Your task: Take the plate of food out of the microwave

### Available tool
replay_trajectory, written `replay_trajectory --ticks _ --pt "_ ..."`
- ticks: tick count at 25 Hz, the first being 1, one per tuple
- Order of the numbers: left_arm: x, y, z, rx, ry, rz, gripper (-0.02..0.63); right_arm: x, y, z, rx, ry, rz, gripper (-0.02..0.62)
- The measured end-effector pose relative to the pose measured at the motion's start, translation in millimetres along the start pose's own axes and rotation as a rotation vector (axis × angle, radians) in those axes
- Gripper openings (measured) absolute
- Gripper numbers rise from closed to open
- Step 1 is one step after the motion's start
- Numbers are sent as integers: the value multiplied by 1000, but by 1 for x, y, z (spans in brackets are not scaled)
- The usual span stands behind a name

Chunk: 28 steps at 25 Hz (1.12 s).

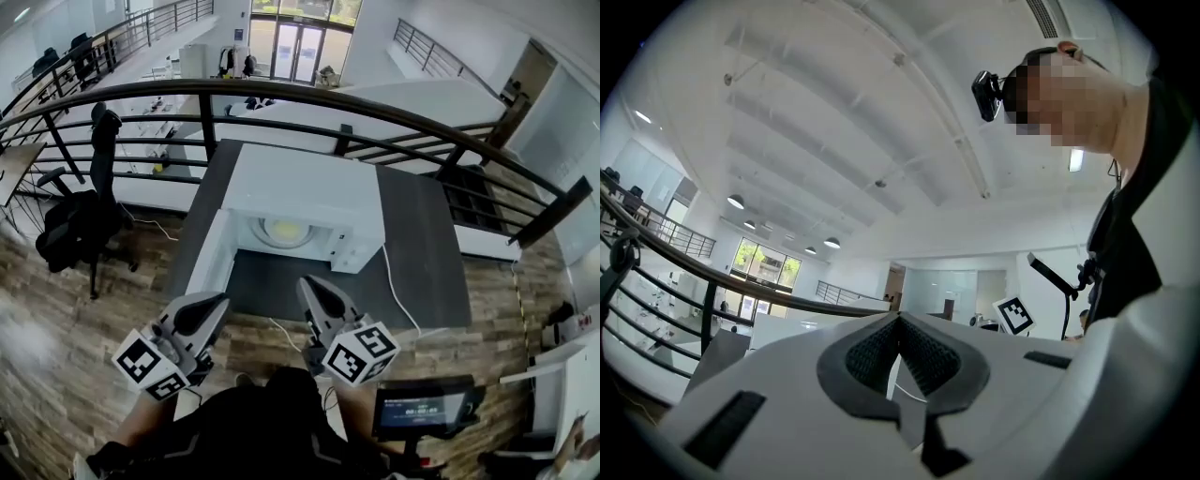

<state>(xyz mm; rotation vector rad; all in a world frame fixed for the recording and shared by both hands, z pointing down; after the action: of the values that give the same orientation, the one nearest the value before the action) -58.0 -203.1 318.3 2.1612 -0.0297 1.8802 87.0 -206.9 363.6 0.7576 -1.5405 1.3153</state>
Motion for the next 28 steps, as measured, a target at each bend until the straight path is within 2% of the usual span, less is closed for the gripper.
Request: replay_trajectory --ticks 3,7,9,11,13,15,18,20,22,26,28 --pt "-5 6 8 13 -32 -22 2 0 -7 10 -5 7 -10 0" --pt "3 27 13 -32 5 -23 2 0 -14 26 -24 22 -6 0" --pt "-2 29 21 -34 -16 -29 2 -1 -20 33 -29 34 -3 0" --pt "-9 29 33 -23 -47 -29 2 -4 -29 41 -39 40 8 0" --pt "-7 35 40 -33 -36 -19 2 -3 -41 51 -51 47 41 0" --pt "-1 46 45 -56 -17 -14 2 2 -57 63 -40 67 99 0" --pt "-6 54 57 -49 -50 -23 2 21 -88 81 5 102 213 0" --pt "0 62 60 -62 -24 -10 2 38 -111 90 41 121 310 8" --pt "9 72 57 -93 16 10 2 58 -129 96 76 140 406 35" --pt "3 76 47 -122 27 16 2 102 -148 101 145 196 578 74" --pt "0 77 45 -134 35 21 2 123 -158 103 182 220 650 144"
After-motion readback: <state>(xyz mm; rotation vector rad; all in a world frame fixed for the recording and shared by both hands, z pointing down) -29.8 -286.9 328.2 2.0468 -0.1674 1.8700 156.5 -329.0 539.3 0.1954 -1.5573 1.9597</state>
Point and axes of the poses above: the fingertips, and each gripper's own axes: z forward along the fingers, y to its left, x out of its underside, the point moved 1 cm from there along -z, backward along the fingers, and after that the axes turned 5 degrees about x, right-handed, at the moved point
